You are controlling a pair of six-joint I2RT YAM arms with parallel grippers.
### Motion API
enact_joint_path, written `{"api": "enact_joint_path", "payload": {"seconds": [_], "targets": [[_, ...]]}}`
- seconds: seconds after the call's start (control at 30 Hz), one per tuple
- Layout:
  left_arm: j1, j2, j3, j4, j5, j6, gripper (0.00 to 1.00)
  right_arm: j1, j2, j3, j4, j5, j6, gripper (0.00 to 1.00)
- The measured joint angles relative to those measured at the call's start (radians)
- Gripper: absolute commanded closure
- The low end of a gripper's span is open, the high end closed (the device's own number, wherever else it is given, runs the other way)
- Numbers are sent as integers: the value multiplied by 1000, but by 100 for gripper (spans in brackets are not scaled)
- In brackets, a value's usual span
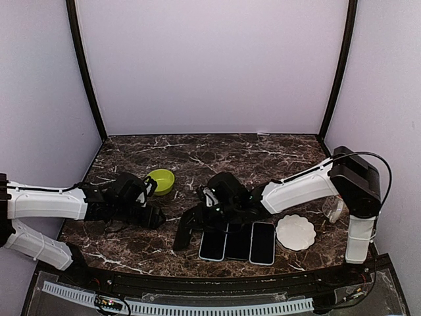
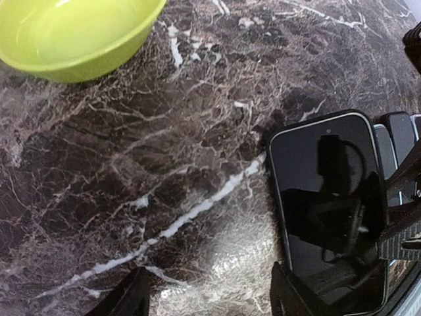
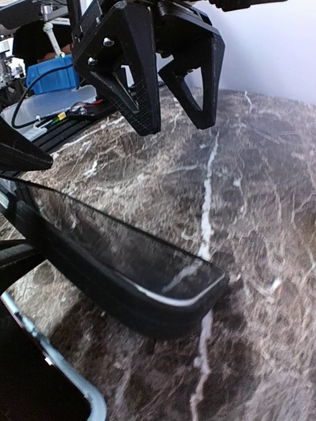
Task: Put the phone into the phone case
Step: Place the phone with the phone case at the center of the board.
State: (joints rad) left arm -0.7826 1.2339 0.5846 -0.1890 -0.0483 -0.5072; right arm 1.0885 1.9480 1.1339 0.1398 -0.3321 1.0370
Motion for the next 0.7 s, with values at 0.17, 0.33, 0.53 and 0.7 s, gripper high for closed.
{"api": "enact_joint_path", "payload": {"seconds": [0.17, 0.33, 0.53, 0.7], "targets": [[0, 60, 0, 3, 45, -13, 41, 9, 4, 57, -143, 42, -51, 61], [-1, 104, 0, 19, 86, -21, 43, 30, 21, 133, -266, 82, -104, 55], [-15, 143, 0, 20, 111, -21, 44, 52, 42, 194, -404, 126, -158, 46], [-28, 144, 0, 21, 116, -21, 45, 58, 42, 267, -538, 174, -210, 47]]}}
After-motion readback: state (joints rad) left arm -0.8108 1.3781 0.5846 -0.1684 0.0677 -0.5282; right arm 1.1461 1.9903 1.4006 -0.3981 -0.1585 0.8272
